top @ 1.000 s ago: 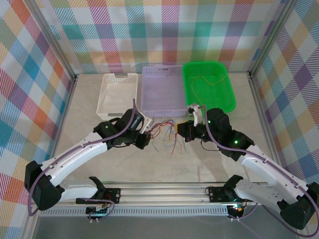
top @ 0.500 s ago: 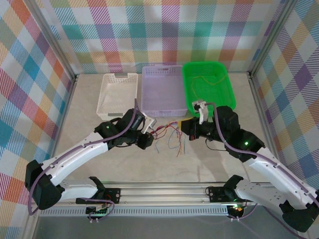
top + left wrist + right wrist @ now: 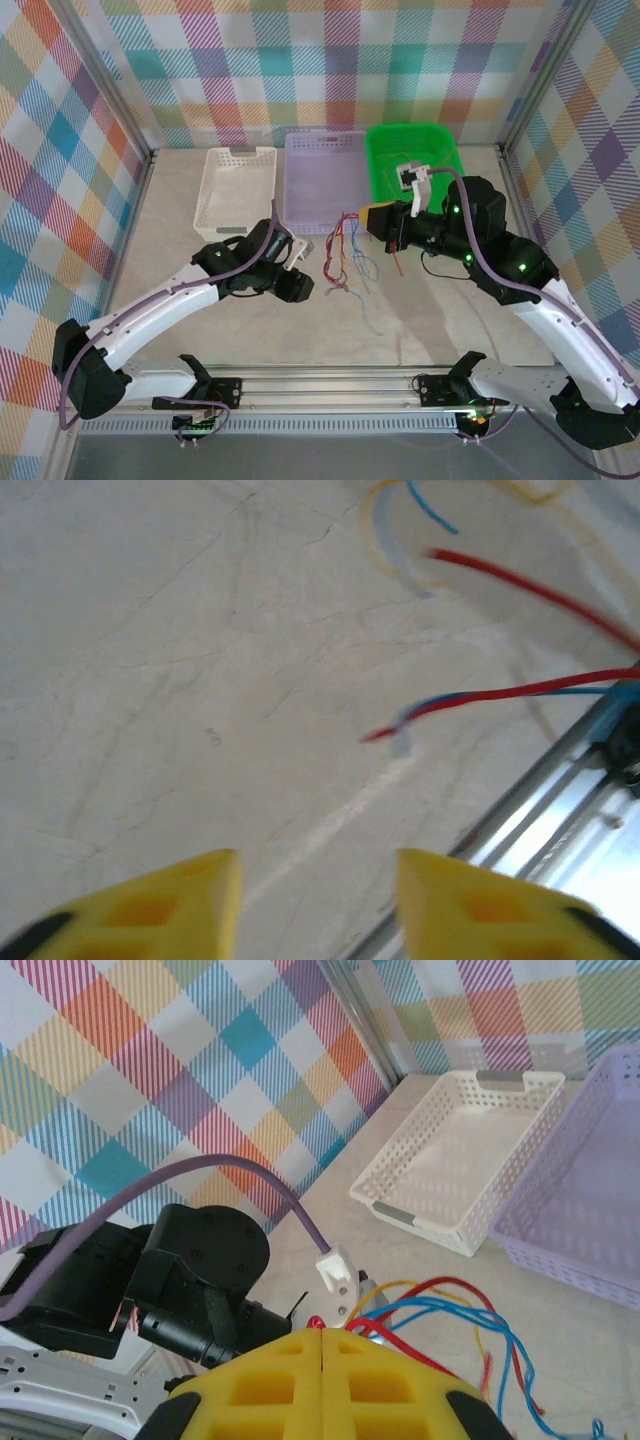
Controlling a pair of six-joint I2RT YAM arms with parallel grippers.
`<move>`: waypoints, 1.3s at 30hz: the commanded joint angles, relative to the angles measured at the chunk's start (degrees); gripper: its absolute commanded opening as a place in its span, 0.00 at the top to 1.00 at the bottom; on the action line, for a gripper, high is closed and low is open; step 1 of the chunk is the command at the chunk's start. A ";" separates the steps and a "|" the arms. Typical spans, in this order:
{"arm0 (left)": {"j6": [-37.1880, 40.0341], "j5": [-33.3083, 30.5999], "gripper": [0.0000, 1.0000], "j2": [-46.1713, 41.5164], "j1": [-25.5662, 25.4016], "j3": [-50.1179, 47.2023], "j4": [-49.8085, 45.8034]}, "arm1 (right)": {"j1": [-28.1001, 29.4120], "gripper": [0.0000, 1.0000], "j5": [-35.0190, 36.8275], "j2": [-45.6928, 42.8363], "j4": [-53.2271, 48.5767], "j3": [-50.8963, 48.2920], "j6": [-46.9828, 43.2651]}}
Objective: Untangle the cables
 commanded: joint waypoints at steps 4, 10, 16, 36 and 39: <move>-11.38 9.74 0.42 -8.14 -1.14 0.69 4.96 | -0.01 1.00 -2.49 0.51 -2.39 3.55 -0.41; -16.42 7.37 0.37 -16.52 -1.21 -8.28 12.96 | -0.01 1.00 -4.85 0.79 -1.36 3.67 0.10; -20.75 2.23 0.37 -21.18 -1.21 -15.93 21.22 | -0.01 1.00 -8.58 0.26 -0.12 3.01 0.36; -28.81 5.47 0.34 -20.01 -1.13 -23.05 43.64 | -0.04 1.00 -15.65 -1.00 4.47 -0.52 2.98; -29.05 6.12 0.34 -19.62 -1.19 -22.98 45.83 | -0.01 1.00 -16.26 -1.07 4.83 -1.00 3.37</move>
